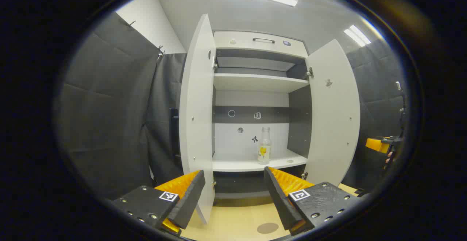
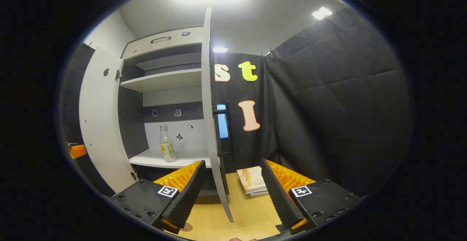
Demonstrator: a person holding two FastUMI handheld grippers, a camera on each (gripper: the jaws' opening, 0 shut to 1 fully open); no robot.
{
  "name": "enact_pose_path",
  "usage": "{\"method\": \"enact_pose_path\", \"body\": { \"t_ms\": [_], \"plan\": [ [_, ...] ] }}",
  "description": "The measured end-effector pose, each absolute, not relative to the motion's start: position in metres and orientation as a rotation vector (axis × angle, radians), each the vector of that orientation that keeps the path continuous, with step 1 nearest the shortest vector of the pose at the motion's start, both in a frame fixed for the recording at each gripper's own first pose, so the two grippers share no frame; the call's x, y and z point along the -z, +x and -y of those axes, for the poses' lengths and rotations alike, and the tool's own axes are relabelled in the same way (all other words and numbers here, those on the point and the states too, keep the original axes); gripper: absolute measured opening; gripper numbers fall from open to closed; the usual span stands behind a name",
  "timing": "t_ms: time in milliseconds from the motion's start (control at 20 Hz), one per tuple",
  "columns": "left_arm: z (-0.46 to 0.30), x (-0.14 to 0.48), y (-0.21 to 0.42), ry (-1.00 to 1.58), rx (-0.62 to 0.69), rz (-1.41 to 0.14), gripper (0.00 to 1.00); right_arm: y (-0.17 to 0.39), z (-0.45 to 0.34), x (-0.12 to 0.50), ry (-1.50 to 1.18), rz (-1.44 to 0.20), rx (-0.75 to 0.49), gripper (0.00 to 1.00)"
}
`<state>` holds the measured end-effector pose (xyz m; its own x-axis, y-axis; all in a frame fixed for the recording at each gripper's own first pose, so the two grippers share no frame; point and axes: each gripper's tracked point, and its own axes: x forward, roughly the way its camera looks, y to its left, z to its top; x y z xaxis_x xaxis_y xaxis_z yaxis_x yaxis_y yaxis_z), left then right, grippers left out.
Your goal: Grasp the bottle in the cabinet with the left hand and place it on the coaster, then close the right door with the right hand and the left door with the left hand.
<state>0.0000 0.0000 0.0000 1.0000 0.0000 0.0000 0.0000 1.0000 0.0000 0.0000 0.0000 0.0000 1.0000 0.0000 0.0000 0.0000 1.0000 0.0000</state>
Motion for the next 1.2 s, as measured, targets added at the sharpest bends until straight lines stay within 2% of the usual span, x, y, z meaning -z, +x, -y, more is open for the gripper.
{"method": "enact_pose_path", "body": {
  "t_ms": [300, 550, 700, 1200],
  "plan": [
    [-0.011, 0.002, -0.012, 0.040, -0.009, 0.002, 0.94, -0.013, -0.003, -0.007, -0.006, 0.005, 0.031, 0.96],
    [-0.012, 0.003, -0.024, 0.022, 0.031, 0.011, 0.94, -0.027, 0.001, -0.014, -0.011, -0.013, 0.069, 0.94],
    [-0.011, 0.003, -0.023, 0.032, 0.055, 0.011, 0.94, -0.035, 0.008, -0.019, -0.007, -0.015, 0.104, 0.96],
    [0.038, -0.001, 0.029, -0.002, 0.135, -0.016, 0.94, -0.023, 0.062, -0.038, -0.006, 0.049, 0.206, 0.94]
  ]
}}
